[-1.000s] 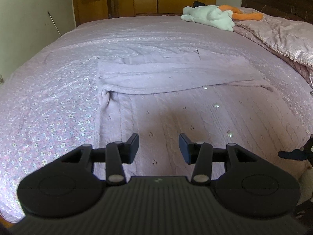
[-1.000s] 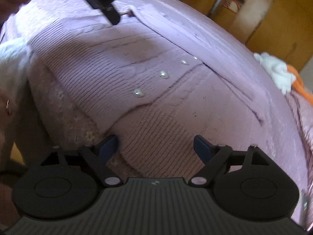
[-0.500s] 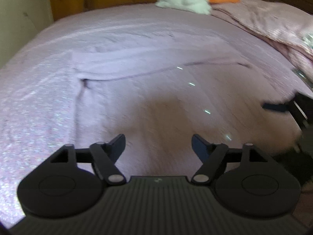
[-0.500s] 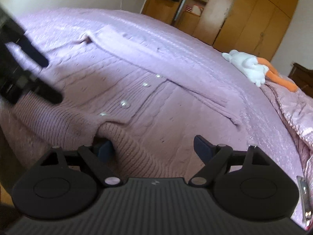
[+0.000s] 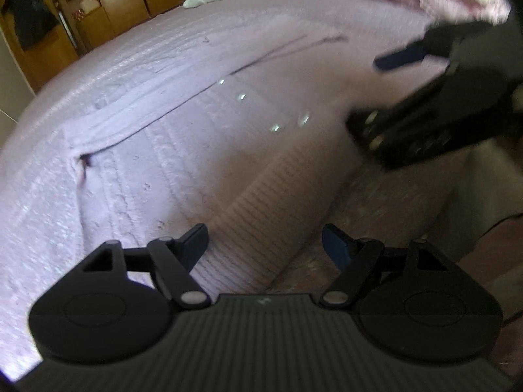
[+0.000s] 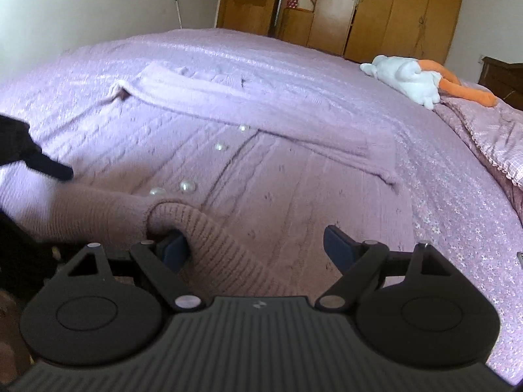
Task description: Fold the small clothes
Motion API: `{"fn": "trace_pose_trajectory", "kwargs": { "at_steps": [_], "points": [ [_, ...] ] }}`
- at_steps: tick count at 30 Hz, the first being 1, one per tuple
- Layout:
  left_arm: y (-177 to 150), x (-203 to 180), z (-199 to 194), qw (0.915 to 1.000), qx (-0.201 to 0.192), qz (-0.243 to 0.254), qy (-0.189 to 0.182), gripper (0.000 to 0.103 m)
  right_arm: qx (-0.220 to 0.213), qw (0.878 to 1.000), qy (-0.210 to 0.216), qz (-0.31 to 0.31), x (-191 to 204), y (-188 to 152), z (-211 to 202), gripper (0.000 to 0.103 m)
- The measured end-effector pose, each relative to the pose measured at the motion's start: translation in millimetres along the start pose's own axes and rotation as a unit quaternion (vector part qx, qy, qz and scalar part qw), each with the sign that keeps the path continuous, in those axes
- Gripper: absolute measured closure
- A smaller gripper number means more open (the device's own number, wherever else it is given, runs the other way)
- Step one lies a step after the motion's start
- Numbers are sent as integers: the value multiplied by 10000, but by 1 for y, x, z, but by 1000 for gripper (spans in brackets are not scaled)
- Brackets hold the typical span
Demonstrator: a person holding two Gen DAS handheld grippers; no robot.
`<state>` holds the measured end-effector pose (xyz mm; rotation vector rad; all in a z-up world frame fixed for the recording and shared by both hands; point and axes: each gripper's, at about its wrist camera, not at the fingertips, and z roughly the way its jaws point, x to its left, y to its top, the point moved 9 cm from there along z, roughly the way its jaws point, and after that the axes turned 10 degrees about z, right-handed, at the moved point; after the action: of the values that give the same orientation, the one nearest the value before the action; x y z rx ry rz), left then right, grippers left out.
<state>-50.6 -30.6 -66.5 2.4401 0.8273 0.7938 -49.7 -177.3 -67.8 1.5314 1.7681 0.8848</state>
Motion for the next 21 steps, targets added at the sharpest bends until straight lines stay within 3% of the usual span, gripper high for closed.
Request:
{"fn": "trace_pose_trajectory", "kwargs": {
  "at_steps": [2, 5, 10, 14, 17, 19, 20, 21],
  "points": [
    [-4, 5, 6, 9996, 102, 49, 271, 22, 93, 9999, -54, -84, -4, -8, 2, 16],
    [-8, 18, 7, 9992, 21, -335, 216, 22, 195, 9994, -160, -222, -10, -18, 4, 15],
    [-11, 39, 5, 9963, -35, -670, 543, 23, 240, 9992, -261, -162, -26, -26, 1, 16],
    [-10, 47, 3, 9944, -26, -797, 692, 23, 146, 9980, -609, -65, -46, -28, -1, 19],
    [-11, 53, 0, 9924, -21, -787, 941, 26, 135, 9986, -480, 158, -56, -27, -1, 43],
    [-11, 57, -3, 9905, -49, -856, 1076, 46, 38, 9988, -350, 343, -58, -23, -3, 67],
    [-12, 60, -3, 9899, -46, -942, 1061, 53, -23, 9987, -300, 401, -58, -20, -5, 73],
    [-11, 61, -3, 9893, -52, -1065, 1000, 71, -82, 9986, -297, 432, -58, -17, -6, 80]
  ]
}}
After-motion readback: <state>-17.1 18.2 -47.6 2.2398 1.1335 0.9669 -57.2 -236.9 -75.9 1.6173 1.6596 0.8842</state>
